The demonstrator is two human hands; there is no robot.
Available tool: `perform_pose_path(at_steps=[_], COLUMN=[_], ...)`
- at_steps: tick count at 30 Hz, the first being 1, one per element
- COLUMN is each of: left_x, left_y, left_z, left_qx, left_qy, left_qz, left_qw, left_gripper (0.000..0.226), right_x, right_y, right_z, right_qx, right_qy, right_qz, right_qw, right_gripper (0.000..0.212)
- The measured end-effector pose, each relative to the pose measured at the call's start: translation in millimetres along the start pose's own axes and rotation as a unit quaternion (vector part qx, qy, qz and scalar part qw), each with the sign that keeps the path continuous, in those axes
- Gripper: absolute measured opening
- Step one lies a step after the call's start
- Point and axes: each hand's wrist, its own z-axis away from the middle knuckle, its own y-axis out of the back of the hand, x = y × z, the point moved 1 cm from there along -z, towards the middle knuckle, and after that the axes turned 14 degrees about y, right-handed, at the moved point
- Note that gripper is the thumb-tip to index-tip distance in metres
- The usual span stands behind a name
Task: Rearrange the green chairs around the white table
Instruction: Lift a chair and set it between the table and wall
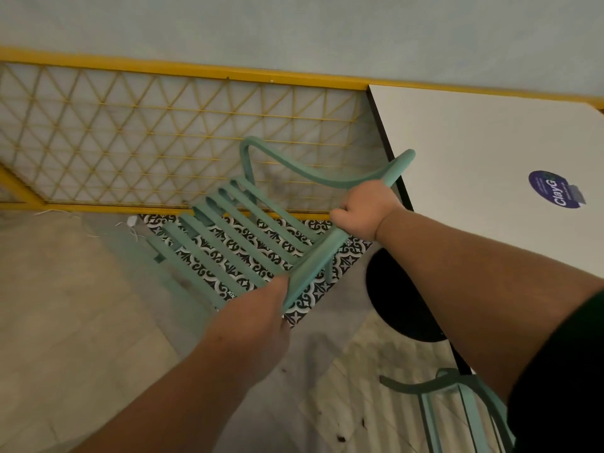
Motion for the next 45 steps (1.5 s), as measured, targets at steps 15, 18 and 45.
perform_pose_path(at_steps=[15,18,45], left_x=[-91.8,-109.0,-1.7], left_y=[59.8,71.7,12.4], left_z=[-8.3,-13.8,-78.3], left_qx=[-0.056,-0.056,-0.006], left_qy=[-0.08,-0.079,0.019], left_qz=[-0.114,-0.139,-0.167], left_qw=[0.989,0.986,0.986], left_gripper=[0.047,0.043,0.029], right_x=[-79.0,-94.1,27.2], right_y=[1.2,1.7,-4.1], right_z=[8.4,5.0,24.8], right_qx=[0.022,0.025,-0.081], right_qy=[-0.085,-0.107,-0.047], right_qz=[-0.047,-0.058,-0.08], right_qw=[0.995,0.992,0.992], right_gripper=[0.061,0.059,0.105])
